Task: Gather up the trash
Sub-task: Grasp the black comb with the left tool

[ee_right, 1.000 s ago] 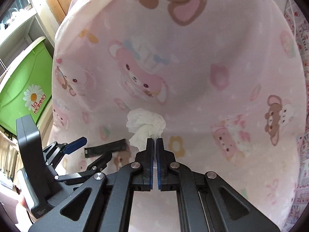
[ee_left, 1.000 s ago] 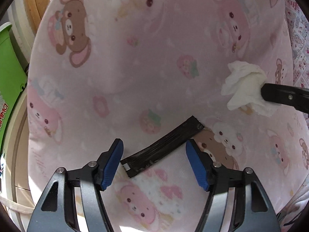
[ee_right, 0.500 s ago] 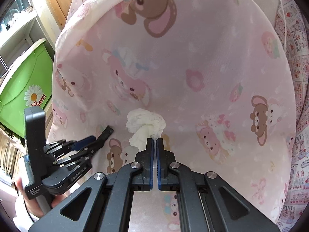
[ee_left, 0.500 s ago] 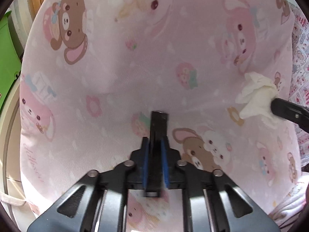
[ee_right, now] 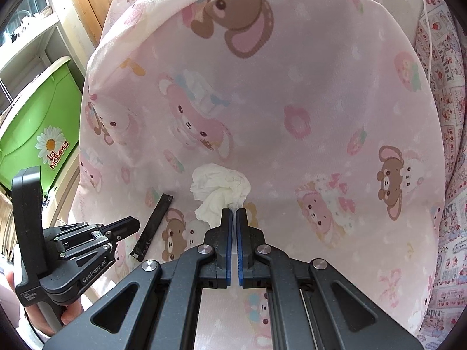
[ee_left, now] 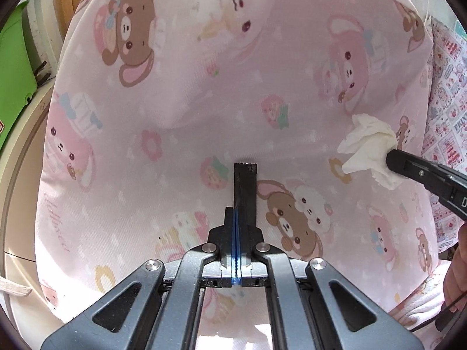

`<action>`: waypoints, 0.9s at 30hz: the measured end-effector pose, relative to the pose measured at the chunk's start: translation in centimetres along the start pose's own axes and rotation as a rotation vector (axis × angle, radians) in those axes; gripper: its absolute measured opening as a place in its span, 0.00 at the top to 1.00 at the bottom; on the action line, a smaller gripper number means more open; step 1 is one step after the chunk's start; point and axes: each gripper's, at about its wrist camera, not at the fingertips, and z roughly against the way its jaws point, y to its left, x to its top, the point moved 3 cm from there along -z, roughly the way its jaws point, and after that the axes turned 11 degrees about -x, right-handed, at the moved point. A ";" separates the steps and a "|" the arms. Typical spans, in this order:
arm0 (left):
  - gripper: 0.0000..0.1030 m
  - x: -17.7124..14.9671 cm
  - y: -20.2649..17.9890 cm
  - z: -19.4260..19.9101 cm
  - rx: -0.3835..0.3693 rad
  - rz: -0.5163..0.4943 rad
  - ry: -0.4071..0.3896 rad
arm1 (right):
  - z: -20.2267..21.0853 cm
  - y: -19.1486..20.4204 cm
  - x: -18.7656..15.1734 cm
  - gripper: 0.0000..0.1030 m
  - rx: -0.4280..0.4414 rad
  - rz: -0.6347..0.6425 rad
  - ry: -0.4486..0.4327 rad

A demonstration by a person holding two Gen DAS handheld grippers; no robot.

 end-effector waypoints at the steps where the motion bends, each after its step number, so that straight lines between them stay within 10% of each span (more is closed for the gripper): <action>1: 1.00 -0.2 0.6 0.1 0.008 -0.008 -0.002 | -0.1 -0.1 0.0 0.97 0.001 -0.001 0.002; 5: 0.98 -0.2 0.4 -0.1 0.020 -0.020 0.004 | -0.3 -0.1 0.0 0.97 -0.002 0.001 0.010; 7: 0.57 -0.5 -1.1 -0.8 0.030 -0.015 0.019 | -0.4 0.0 0.0 0.97 -0.001 0.004 0.013; 8: 0.20 -0.6 -1.1 -1.0 0.038 -0.008 0.019 | -0.4 0.1 0.0 0.97 0.000 0.007 0.015; 25: 0.25 -1.6 -3.1 -3.5 0.080 -0.057 0.006 | -0.1 -1.0 0.3 0.97 -0.006 -0.006 0.009; 27: 0.38 -1.6 -2.4 -3.2 0.082 -0.077 -0.004 | -0.1 -1.0 0.2 0.97 -0.011 0.000 0.008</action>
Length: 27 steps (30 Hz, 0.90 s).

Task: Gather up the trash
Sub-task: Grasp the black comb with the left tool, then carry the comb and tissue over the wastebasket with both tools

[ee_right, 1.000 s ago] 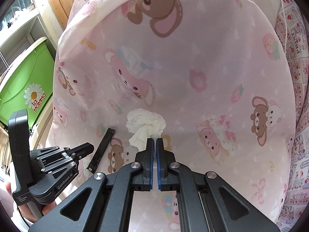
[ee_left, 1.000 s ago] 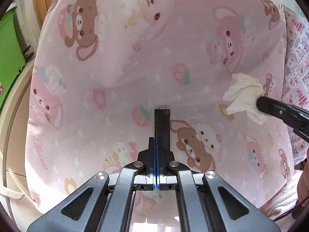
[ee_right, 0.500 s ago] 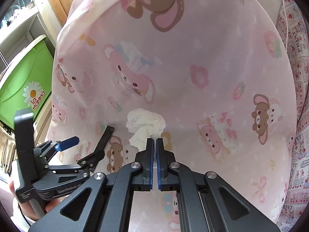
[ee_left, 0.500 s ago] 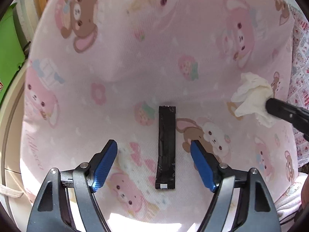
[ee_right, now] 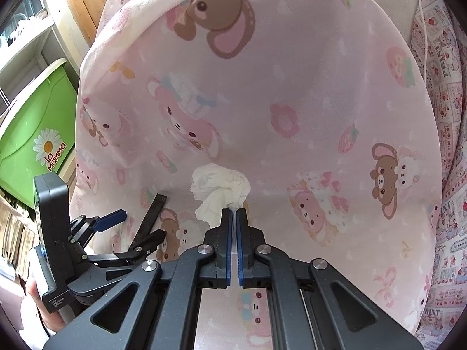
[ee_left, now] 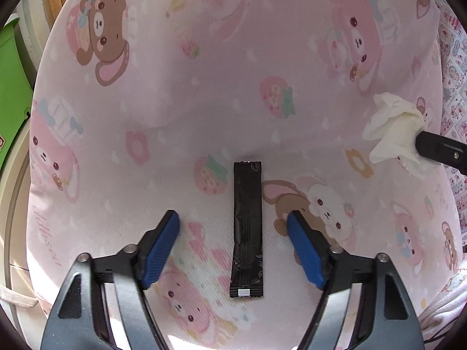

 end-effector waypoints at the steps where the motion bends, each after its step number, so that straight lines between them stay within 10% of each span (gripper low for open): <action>1: 0.43 0.2 -0.1 0.0 -0.010 -0.012 -0.001 | 0.0 0.0 0.0 0.97 0.000 0.002 0.001; 4: 0.81 0.5 -0.3 -0.4 -0.011 -0.032 0.006 | 0.0 0.1 0.0 0.97 0.000 0.002 0.002; 6: 0.87 1.1 -1.1 0.0 -0.002 -0.050 0.015 | -0.1 0.2 0.1 0.97 -0.002 0.004 0.001; 27: 0.89 -0.9 -4.3 9.1 0.038 -0.044 -0.118 | 1.6 4.1 -2.4 0.97 0.019 0.128 -0.045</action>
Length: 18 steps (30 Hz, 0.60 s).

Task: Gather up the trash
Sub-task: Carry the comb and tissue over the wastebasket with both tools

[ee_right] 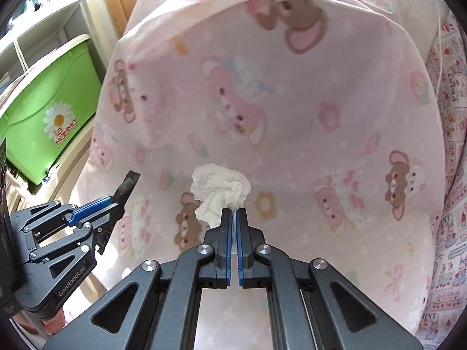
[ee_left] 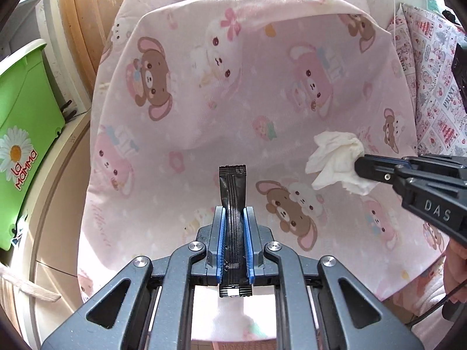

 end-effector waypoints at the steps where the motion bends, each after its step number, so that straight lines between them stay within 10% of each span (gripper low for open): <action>1: 0.89 -0.3 0.2 0.3 -0.005 0.005 0.001 | 0.3 0.3 -0.2 0.97 0.003 0.012 -0.004; 18: 0.88 -7.4 4.9 5.2 -0.035 0.108 -0.007 | 6.4 5.1 -6.0 0.97 0.142 0.105 -0.036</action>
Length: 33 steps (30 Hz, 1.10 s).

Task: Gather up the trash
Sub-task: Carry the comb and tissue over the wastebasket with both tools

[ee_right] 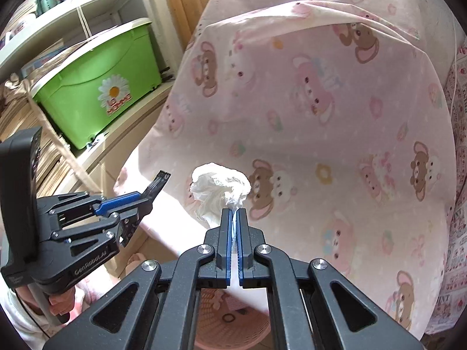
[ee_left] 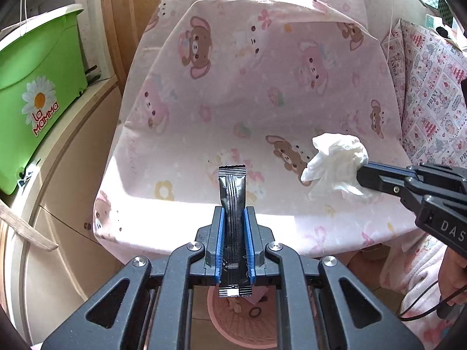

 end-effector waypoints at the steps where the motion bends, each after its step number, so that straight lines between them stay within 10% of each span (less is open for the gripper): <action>1: 0.88 -0.3 0.1 0.4 -0.004 0.006 -0.004 | 0.4 0.3 -0.5 0.97 0.010 0.002 0.002; 16: 0.87 -4.5 0.7 1.1 -0.073 0.063 0.074 | 1.6 4.7 -5.8 0.97 0.070 0.132 0.063; 23: 0.87 -5.9 2.3 -1.1 -0.261 0.230 0.187 | 0.5 5.5 -7.3 0.97 0.088 0.190 0.120; 33: 0.86 -8.3 3.7 -4.2 -0.206 0.305 0.305 | -2.8 6.8 -10.7 0.97 0.054 0.259 0.239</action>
